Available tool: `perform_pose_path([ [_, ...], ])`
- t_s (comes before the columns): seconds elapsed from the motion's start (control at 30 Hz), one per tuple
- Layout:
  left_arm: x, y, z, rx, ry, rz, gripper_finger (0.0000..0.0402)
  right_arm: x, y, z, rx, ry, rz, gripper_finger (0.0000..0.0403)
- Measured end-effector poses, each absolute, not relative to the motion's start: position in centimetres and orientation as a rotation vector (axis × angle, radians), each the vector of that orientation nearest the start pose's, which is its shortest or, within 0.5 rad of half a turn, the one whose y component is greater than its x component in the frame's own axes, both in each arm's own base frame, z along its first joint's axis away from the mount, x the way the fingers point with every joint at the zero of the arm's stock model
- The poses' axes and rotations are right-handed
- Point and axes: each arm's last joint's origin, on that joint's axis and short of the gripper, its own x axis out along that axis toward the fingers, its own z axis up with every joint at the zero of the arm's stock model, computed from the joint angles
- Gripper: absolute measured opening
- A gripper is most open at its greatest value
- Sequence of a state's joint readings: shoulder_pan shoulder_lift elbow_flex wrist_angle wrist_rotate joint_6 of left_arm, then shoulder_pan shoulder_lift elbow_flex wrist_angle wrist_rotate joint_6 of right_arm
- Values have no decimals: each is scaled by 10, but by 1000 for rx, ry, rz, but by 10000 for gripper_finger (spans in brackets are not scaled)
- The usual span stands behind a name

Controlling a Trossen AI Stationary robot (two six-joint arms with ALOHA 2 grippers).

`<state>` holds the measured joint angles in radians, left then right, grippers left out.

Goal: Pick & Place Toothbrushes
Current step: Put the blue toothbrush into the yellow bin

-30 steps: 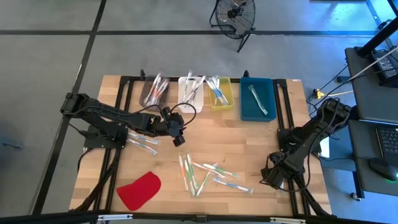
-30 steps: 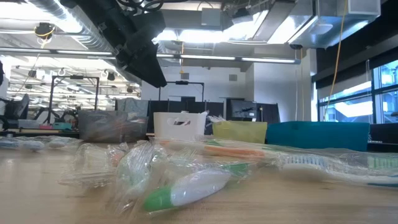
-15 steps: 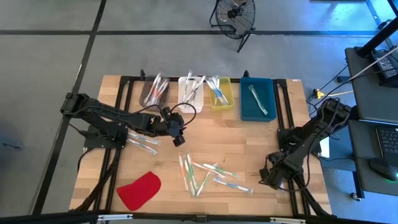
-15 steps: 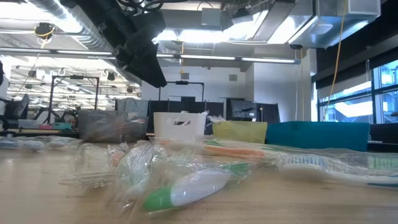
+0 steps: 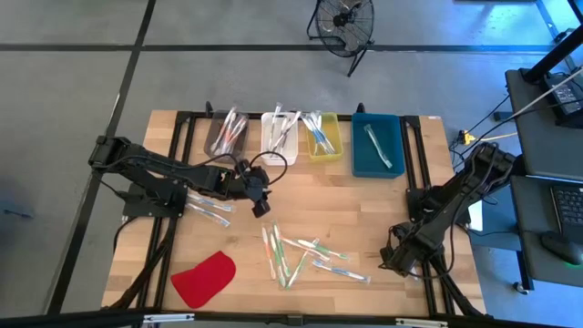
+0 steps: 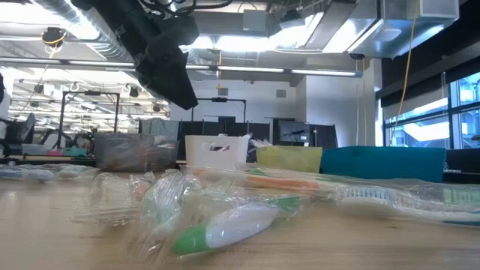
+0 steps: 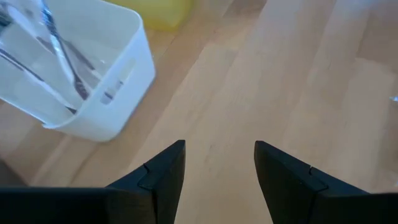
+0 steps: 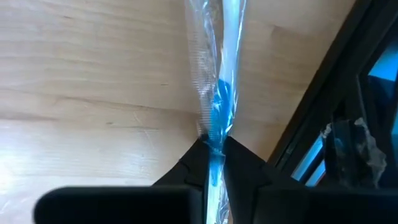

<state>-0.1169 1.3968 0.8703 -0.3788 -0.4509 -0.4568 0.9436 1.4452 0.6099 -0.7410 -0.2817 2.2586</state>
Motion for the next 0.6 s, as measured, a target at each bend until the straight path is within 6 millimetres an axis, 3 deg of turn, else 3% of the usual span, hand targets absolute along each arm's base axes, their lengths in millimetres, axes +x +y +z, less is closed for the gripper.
perform_pose_path([
  [0.6, 272, -19, 217, -211, 792, 528, 187, 112, 166, 135, 1043, 1578, -876, 15],
])
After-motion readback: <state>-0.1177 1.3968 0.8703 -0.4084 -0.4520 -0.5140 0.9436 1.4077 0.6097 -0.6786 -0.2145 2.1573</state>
